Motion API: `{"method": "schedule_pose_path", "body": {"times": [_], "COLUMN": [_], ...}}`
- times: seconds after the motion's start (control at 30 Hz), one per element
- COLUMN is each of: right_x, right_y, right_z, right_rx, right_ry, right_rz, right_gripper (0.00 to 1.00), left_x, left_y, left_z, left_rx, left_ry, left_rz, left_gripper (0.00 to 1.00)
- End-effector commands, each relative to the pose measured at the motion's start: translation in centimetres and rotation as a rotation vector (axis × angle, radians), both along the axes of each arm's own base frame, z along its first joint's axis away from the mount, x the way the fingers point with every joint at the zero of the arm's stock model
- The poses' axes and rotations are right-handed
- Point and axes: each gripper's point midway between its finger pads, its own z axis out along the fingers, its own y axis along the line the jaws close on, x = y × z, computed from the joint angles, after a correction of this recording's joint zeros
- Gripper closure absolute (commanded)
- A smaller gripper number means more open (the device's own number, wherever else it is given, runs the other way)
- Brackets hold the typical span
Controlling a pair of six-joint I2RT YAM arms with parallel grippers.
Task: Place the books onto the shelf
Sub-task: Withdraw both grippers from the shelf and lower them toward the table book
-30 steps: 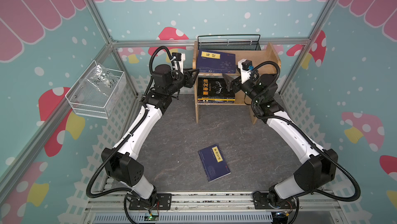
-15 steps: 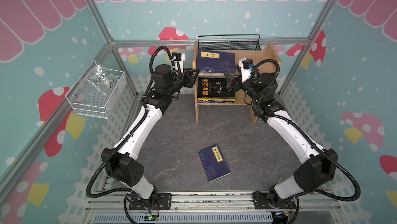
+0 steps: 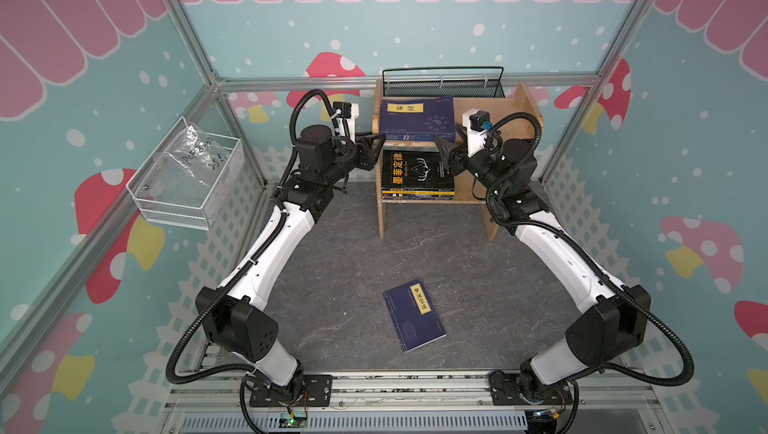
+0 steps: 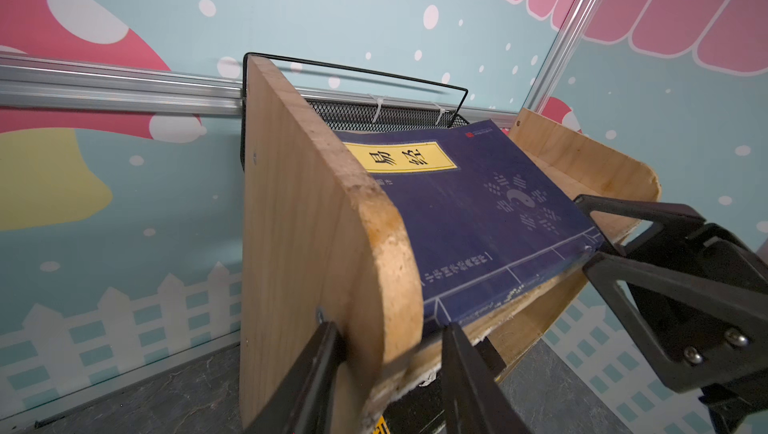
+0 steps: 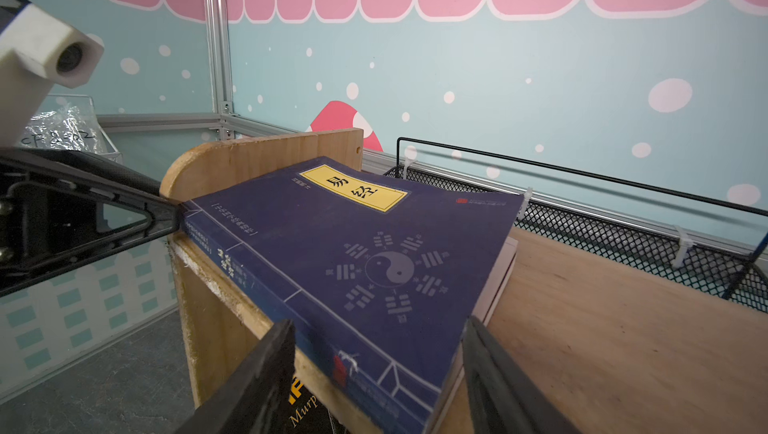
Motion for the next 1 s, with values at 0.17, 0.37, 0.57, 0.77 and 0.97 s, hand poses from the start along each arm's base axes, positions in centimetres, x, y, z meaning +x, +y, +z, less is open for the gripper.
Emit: {"method": "schedule_pose_path", "body": {"times": [0.17, 0.37, 0.57, 0.77, 0.97], "right_x": [-0.8, -4.6, -10.8, -15.3, -18.6], "right_y": [-1.3, -4.4, -3.7, -3.7, -2.9], "right_z": [-1.1, -1.1, -11.1, -23.2, -32.2], "right_rx": [0.042, 0.125, 0.131, 0.111, 0.09], "right_ry": [0.094, 0.197, 0.513, 0.852, 1.074], "right_rz": [-0.061, -0.14, 0.005, 0.005, -0.002], "right_gripper": [0.19, 0.16, 0.16, 0.19, 0.27], "left_x": [-4.2, -7.8, -11.0, -16.3, -21.6], "left_y": [0.4, 2.7, 3.4, 2.5, 0.6], "left_z": [1.6, -1.0, -11.8, -22.2, -30.9], "left_rx": [0.0, -0.081, -0.222, -0.166, -0.213], "left_ry": [-0.026, 0.091, 0.45, 0.733, 0.992], "left_rz": [-0.021, 0.039, 0.077, 0.139, 0.171], "left_gripper": [0.27, 0.14, 0.03, 0.0, 0.0]}}
